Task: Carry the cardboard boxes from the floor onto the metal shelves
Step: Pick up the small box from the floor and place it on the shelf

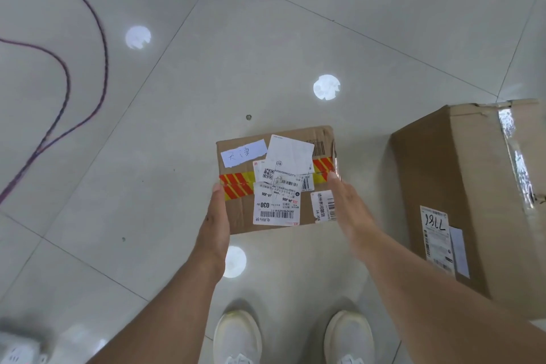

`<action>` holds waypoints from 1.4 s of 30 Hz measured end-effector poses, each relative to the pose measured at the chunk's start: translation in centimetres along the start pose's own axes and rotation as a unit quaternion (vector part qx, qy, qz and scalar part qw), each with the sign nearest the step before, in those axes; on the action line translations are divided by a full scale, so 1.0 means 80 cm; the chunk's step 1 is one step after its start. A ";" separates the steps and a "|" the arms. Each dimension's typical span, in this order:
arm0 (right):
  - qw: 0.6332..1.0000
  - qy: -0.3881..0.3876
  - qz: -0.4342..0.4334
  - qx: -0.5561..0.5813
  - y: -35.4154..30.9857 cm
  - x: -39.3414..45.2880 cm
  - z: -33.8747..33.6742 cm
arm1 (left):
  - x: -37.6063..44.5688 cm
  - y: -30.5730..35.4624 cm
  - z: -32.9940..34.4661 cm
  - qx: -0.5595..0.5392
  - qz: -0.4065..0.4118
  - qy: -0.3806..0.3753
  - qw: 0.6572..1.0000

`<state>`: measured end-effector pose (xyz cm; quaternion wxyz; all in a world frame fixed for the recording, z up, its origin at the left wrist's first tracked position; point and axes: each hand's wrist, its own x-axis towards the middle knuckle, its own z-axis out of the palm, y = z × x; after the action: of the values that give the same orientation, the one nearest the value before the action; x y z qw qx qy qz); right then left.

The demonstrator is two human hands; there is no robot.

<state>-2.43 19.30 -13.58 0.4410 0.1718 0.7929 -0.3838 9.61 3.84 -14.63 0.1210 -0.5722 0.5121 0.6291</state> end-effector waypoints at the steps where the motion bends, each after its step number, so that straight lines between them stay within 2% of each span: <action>1: 1.000 -0.004 -0.003 0.016 0.000 0.001 -0.002 | 0.005 -0.002 -0.001 -0.003 0.007 -0.001 1.000; 6: 0.998 0.010 -0.041 0.049 0.000 -0.014 -0.020 | -0.001 0.003 -0.002 -0.013 0.046 -0.020 0.999; 14: 0.987 0.034 -0.104 0.116 -0.041 -0.094 -0.064 | -0.114 0.074 0.004 -0.066 0.115 0.018 0.991; 20: 0.978 0.038 -0.102 0.180 -0.058 -0.174 -0.097 | -0.200 0.114 -0.002 -0.101 0.131 0.013 0.986; 25: 0.964 0.043 -0.125 0.231 -0.065 -0.260 -0.134 | -0.281 0.137 -0.019 -0.052 0.173 -0.043 0.983; 30: 0.959 0.061 -0.158 0.226 -0.066 -0.359 -0.167 | -0.355 0.158 -0.030 -0.008 0.202 -0.117 0.972; 37: 0.929 0.144 -0.188 0.285 -0.034 -0.481 -0.198 | -0.465 0.165 -0.043 0.060 0.244 -0.241 0.937; 42: 0.918 0.171 -0.189 0.305 0.003 -0.565 -0.211 | -0.538 0.158 -0.047 0.103 0.261 -0.303 0.911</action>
<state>13.08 35.29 29.26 0.1440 0.2075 0.7186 -0.6480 16.11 13.91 28.81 0.1603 -0.1841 0.6440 0.7250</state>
